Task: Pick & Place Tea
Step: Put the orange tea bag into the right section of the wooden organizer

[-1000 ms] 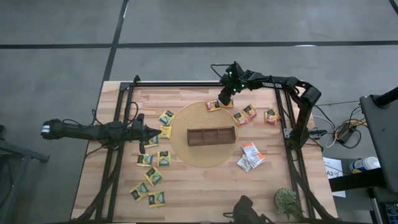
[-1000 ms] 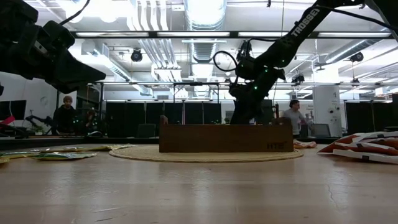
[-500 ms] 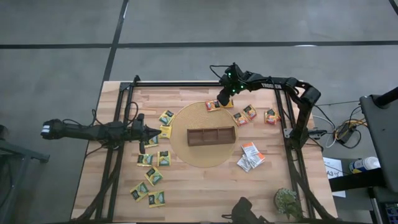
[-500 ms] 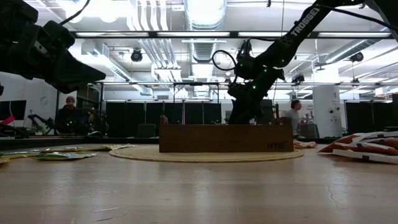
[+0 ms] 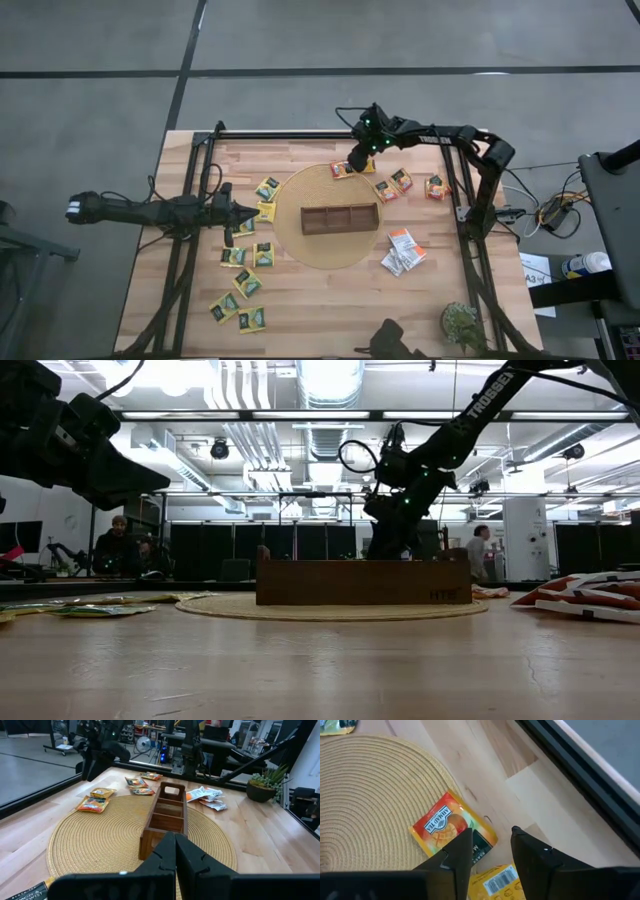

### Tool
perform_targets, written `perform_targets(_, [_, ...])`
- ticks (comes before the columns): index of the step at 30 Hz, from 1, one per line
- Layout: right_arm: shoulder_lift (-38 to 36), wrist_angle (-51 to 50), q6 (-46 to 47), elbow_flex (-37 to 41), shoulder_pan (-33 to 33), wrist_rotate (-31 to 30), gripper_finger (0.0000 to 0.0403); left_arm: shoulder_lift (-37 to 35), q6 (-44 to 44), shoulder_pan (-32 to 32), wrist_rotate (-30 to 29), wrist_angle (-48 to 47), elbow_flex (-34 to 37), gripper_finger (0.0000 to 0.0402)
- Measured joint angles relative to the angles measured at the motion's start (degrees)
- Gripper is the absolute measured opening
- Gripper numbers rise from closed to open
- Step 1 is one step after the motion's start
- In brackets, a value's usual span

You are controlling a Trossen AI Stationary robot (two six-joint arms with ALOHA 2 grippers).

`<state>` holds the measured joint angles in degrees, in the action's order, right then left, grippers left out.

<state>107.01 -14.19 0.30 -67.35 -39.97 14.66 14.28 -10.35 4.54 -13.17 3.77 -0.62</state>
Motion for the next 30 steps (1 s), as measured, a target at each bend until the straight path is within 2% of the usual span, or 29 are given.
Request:
perform_targets(9, [6.6, -1.2, 1.5, -3.5, 0.3, 0.3, 0.0131, 0.0, 0.0, 0.0, 0.0, 0.0, 0.0, 0.0000])
perform_targets(19, [14.9, -15.6, 0.0, -15.2, 0.3, 0.3, 0.0114, 0.0, 0.0, 0.0, 0.0, 0.0, 0.0, 0.0000])
perform_targets(24, [15.3, -16.1, 0.1, -15.9, 0.3, 0.0, 0.0090, 0.0, 0.0, 0.0, 0.0, 0.0, 0.0, 0.0000])
perform_targets(30, [14.9, -16.1, 0.0, -15.8, 0.3, -1.6, 0.0035, 0.0, 0.0, 0.0, 0.0, 0.0, 0.0, 0.0000])
